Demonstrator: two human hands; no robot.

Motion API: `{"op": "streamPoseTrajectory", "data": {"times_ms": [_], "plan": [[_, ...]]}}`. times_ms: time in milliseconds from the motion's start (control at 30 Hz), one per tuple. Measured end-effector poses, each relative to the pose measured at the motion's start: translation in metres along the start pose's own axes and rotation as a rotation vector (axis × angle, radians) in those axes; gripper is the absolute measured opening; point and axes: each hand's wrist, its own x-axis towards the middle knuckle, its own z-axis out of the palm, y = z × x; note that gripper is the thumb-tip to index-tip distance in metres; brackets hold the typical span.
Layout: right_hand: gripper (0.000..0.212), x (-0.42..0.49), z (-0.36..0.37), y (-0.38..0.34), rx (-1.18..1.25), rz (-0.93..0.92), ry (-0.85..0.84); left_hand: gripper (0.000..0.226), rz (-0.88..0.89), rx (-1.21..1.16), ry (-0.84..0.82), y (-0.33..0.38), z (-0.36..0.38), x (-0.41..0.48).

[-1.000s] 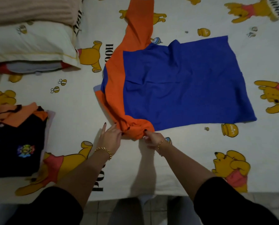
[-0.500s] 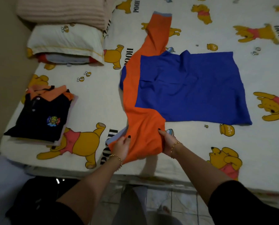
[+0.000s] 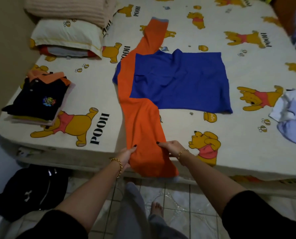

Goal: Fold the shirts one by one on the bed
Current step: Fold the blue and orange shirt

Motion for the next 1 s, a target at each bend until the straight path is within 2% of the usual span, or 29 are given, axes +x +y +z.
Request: {"op": "streamPoseTrajectory", "data": {"times_ms": [133,233,333,433,500,567,700,1000], "plan": [[0.02,-0.013,-0.023,0.022,0.065,-0.084,0.06,0.044,0.058,0.044,0.026,-0.011,0.009,-0.012],[0.021,-0.014,-0.033,0.042,-0.074,-0.131,0.15,0.041,0.067,0.161,0.004,-0.024,0.015,-0.019],[0.012,-0.019,-0.036,0.055,-0.213,-0.129,0.177,0.035,0.04,0.23,-0.005,-0.038,0.019,-0.019],[0.004,-0.018,-0.044,0.073,-0.335,-0.03,0.189,0.016,0.028,0.433,0.088,-0.049,0.017,-0.015],[0.011,-0.016,-0.051,0.086,-0.445,0.012,0.244,0.023,0.038,0.585,0.179,-0.054,0.012,-0.01],[0.019,-0.015,-0.057,0.087,-0.434,0.001,0.274,0.02,0.078,0.543,0.211,-0.05,0.009,-0.007],[0.017,-0.007,-0.058,0.061,-0.323,-0.071,0.26,0.003,0.194,0.474,0.268,-0.018,0.009,-0.003],[0.014,0.038,-0.041,-0.035,-0.298,-0.219,0.261,0.013,0.391,0.282,0.369,0.089,-0.009,0.026]]}}
